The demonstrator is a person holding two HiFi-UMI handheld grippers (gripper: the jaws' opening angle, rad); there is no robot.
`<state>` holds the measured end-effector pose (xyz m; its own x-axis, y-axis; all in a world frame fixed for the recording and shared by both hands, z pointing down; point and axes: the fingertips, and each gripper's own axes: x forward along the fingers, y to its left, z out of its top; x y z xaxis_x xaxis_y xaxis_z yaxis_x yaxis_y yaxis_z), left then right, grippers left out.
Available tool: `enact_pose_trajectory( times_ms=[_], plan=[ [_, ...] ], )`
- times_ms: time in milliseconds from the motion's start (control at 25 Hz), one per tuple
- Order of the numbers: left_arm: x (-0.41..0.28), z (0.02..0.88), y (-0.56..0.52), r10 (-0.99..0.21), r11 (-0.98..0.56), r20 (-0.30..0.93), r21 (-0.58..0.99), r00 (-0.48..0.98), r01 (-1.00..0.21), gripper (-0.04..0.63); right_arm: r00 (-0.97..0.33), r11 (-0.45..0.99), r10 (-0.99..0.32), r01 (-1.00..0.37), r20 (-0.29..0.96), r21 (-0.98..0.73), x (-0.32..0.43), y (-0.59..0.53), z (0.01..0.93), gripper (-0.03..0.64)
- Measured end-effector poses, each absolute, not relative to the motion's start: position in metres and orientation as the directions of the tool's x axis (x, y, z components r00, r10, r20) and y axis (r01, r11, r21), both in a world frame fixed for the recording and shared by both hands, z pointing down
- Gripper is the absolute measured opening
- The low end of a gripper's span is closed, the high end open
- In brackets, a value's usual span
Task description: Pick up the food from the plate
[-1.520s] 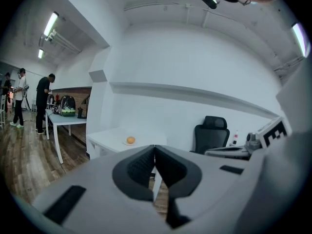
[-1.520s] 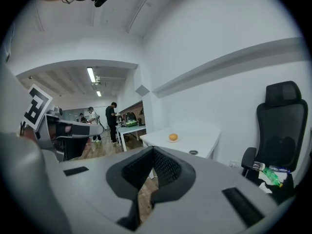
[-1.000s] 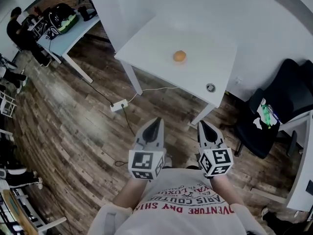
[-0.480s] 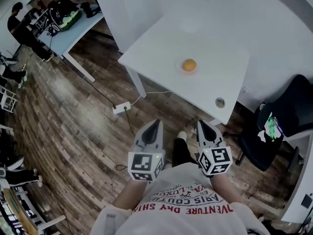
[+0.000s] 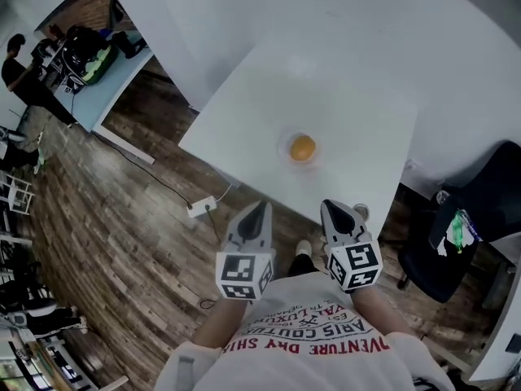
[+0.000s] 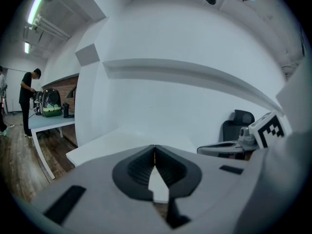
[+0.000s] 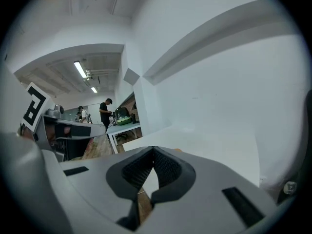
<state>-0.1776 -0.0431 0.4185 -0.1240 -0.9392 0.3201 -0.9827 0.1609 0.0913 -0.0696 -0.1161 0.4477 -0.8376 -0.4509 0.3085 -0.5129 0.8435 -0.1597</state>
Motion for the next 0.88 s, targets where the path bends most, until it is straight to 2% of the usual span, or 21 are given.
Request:
enact_pose_trajectory(
  times_ms=[480, 880],
  plan=[
    [-0.196, 0.450, -0.170, -0.909, 0.078, 0.416, 0.107, -0.027, -0.991, 0.008, -0.787, 0.796, -0.494, -0.580, 0.370, -0.170, -0.081, -0.228, 0.471, 0.011],
    [-0.219, 0.479, -0.233, -0.859, -0.092, 0.492, 0.127, 0.144, -0.988, 0.008, -0.673, 0.675, -0.607, -0.718, 0.423, -0.173, -0.092, -0.270, 0.486, 0.011]
  ],
)
